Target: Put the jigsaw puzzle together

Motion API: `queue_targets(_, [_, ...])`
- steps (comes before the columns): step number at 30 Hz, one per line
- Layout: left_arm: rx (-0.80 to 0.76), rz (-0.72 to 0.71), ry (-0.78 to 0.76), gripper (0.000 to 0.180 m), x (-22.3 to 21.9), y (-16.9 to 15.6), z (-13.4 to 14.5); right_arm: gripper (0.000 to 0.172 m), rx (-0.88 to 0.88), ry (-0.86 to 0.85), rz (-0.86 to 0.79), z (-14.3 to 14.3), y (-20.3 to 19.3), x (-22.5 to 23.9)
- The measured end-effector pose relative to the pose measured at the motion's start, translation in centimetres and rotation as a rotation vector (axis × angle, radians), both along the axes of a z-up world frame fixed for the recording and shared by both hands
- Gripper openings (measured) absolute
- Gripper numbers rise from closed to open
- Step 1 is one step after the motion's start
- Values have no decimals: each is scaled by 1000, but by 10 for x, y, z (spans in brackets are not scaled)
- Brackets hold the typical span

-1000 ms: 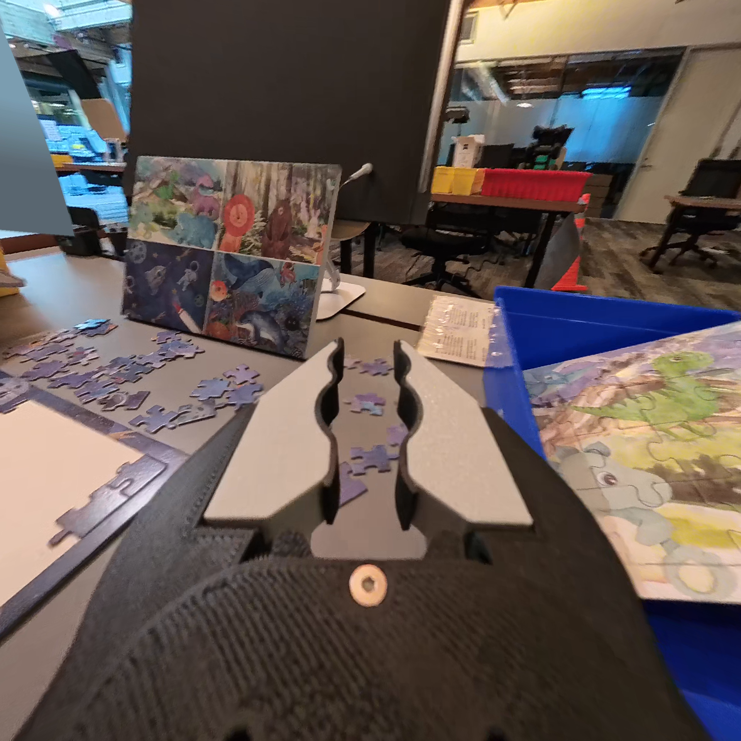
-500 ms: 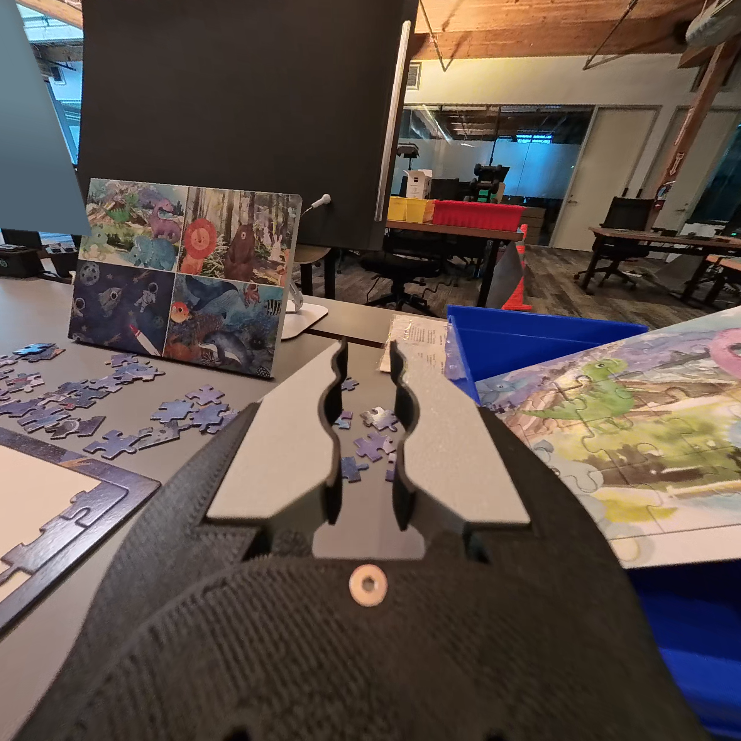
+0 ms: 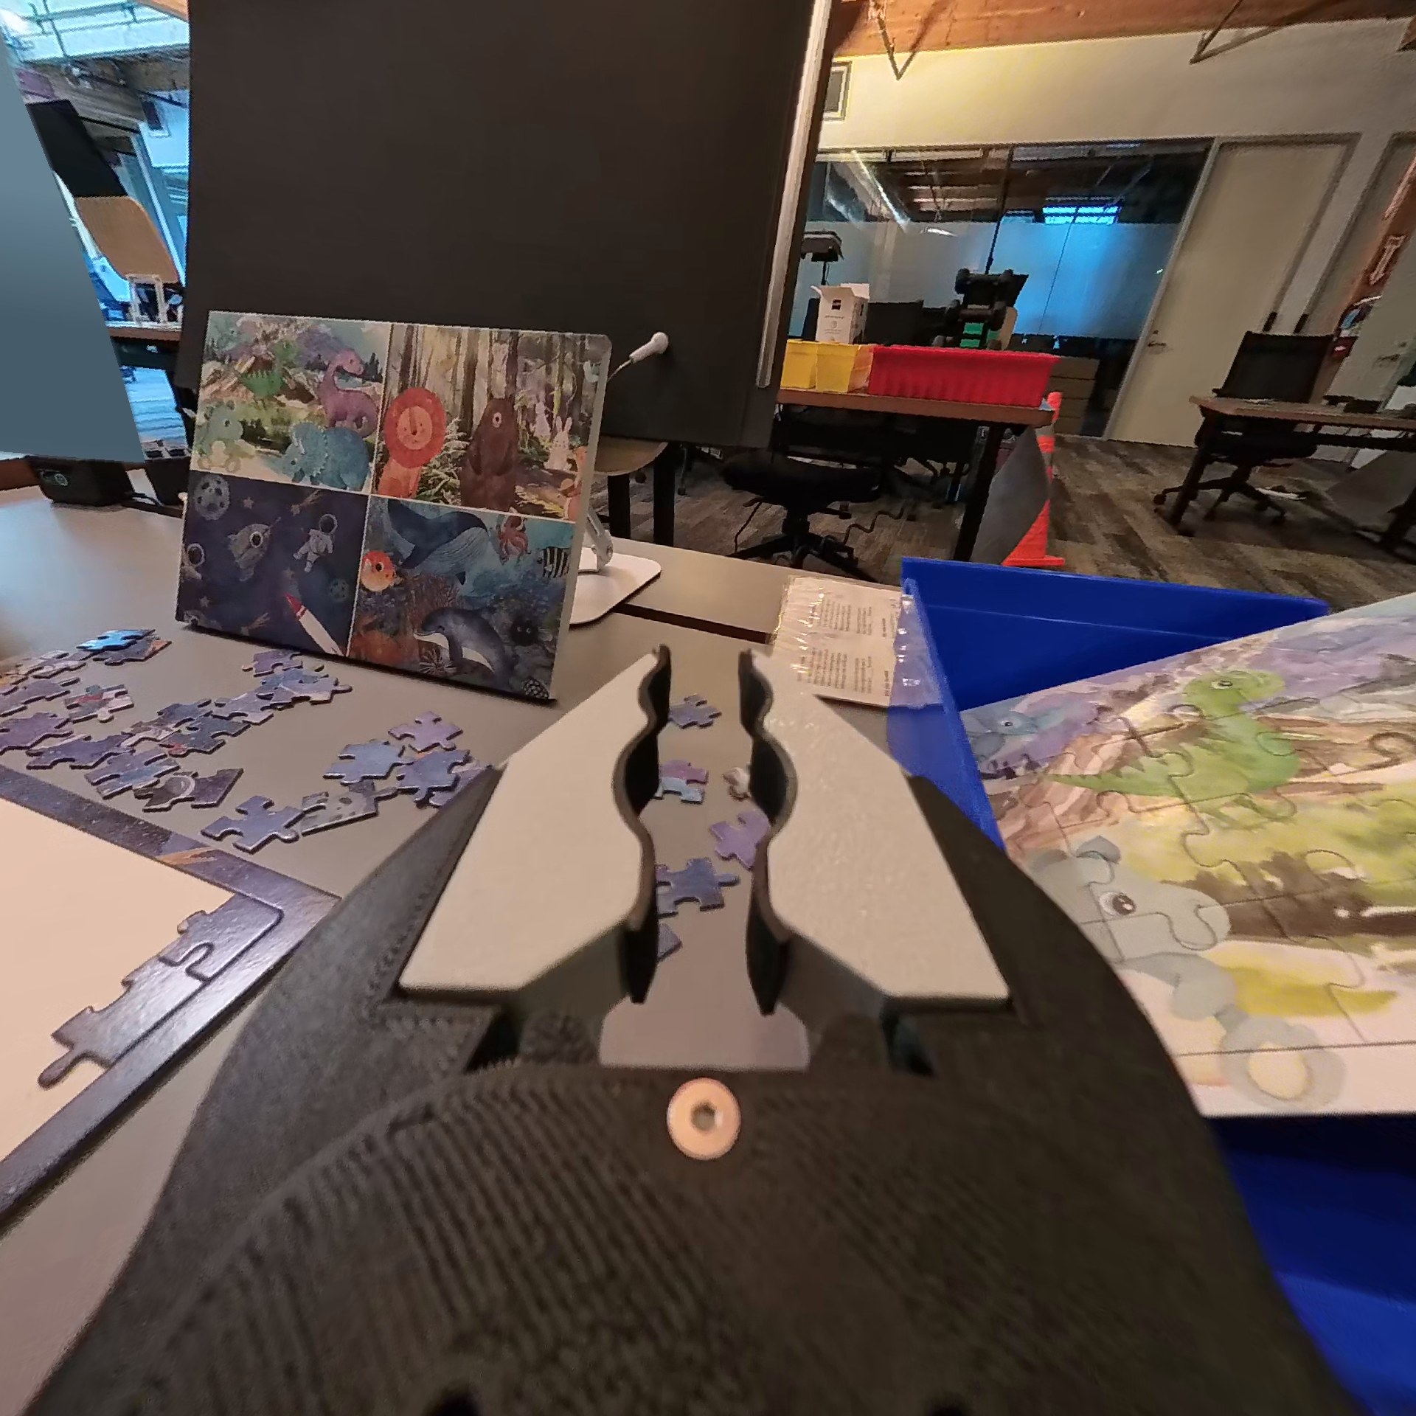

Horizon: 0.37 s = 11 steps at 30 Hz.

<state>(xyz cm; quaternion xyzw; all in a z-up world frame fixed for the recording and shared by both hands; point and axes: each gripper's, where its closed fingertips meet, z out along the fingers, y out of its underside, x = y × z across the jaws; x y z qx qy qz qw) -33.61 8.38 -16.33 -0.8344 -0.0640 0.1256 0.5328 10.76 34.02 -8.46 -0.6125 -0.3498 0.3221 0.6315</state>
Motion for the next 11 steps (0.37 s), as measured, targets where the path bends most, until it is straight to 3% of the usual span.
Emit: queue_targets(11, [13,8,10,0,-2,-2,4,13,-25,-39,42,-11,-5,-13])
